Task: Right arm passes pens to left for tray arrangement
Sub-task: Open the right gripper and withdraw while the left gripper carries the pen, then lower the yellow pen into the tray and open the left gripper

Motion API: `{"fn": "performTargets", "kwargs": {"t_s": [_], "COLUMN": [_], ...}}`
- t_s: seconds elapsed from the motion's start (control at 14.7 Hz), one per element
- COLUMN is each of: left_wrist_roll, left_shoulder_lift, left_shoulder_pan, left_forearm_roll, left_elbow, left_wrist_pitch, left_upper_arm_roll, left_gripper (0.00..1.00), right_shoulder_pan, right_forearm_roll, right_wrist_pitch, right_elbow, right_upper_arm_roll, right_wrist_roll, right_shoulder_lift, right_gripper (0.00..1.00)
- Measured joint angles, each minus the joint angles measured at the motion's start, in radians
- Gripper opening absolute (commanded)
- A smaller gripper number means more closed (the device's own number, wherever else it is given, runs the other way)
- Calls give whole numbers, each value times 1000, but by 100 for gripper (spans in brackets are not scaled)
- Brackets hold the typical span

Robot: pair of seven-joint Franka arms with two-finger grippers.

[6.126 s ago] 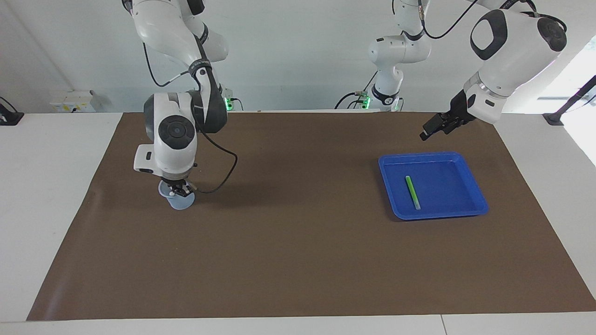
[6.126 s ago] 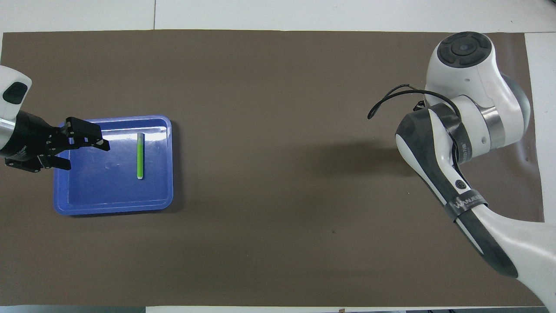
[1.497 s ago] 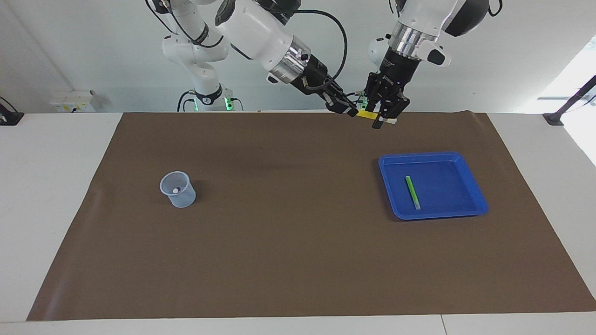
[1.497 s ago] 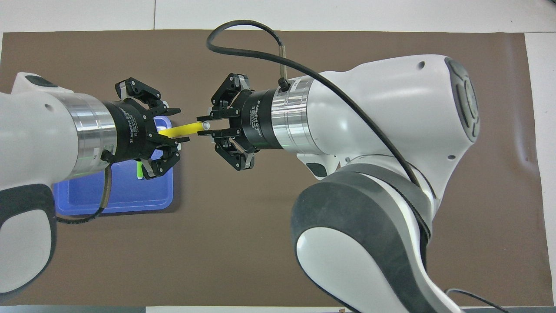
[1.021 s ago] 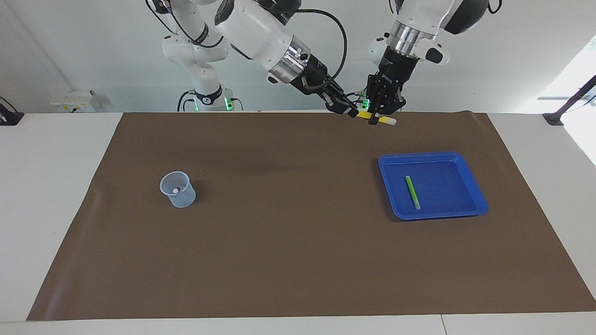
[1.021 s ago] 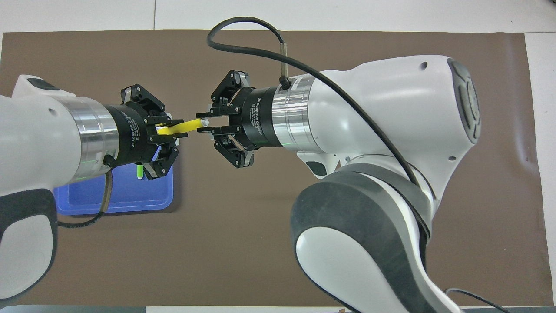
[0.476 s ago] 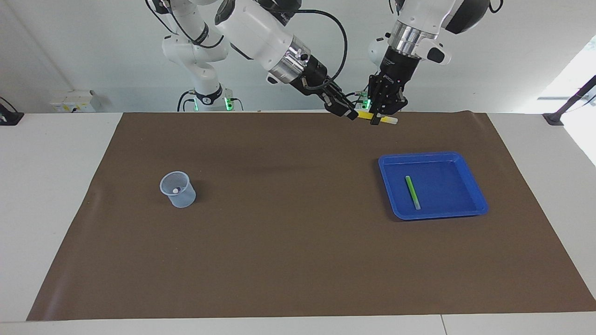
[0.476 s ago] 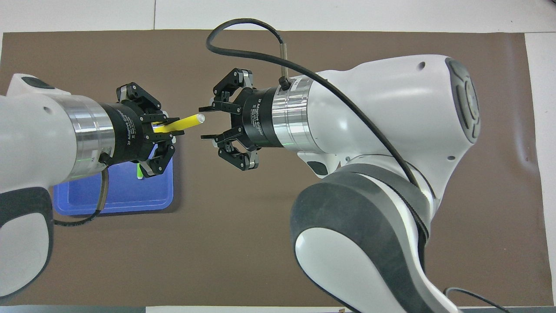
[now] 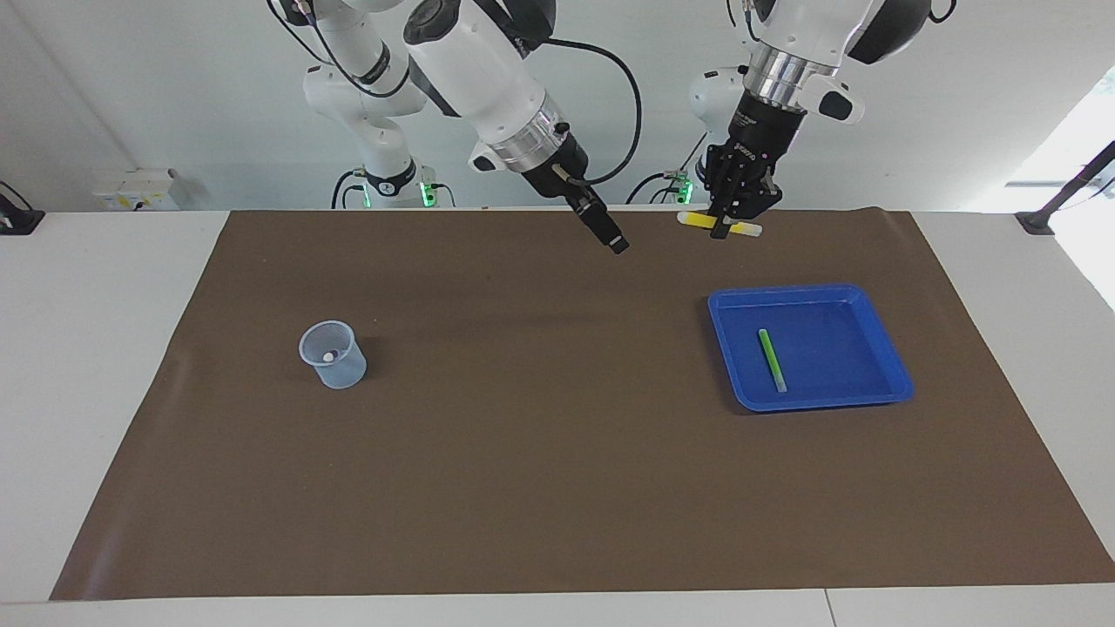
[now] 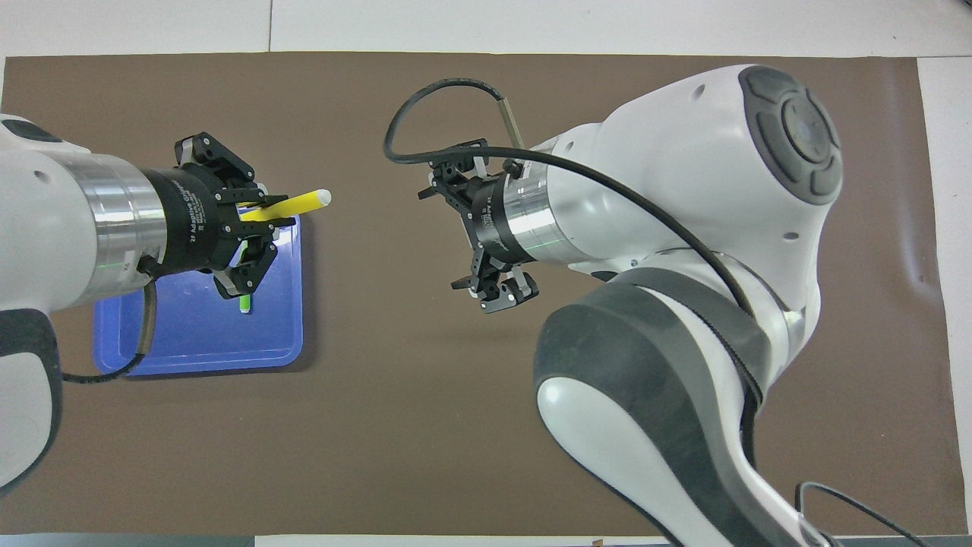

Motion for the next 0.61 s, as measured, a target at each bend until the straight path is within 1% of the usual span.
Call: {"fn": "performTargets", "kwargs": {"t_s": [0.2, 0.34, 0.48, 0.61], "left_wrist_roll": [216, 383, 574, 803], "left_shoulder_lift": [1, 1, 3, 5], "left_shoulder_pan": [82, 136, 187, 231], "left_forearm_roll": [1, -3, -10, -12], "left_elbow": [-25, -61, -100, -148], "left_wrist_pitch": [-4, -4, -5, -6], "left_upper_arm_roll": [5, 7, 9, 11], "left_gripper": [0, 0, 0, 0], "right_shoulder_pan": [-8, -13, -14, -11], "right_forearm_roll": [-3, -39, -127, -193], "right_wrist_pitch": [-151, -235, -268, -271], "right_elbow": [-1, -14, -47, -99], "right_upper_arm_roll": [-108, -169, -205, -242], "right_wrist_roll": [-241, -421, -567, -720], "right_shoulder_lift": [-16, -32, -52, -76], "right_gripper": [100, 100, 100, 100]}}
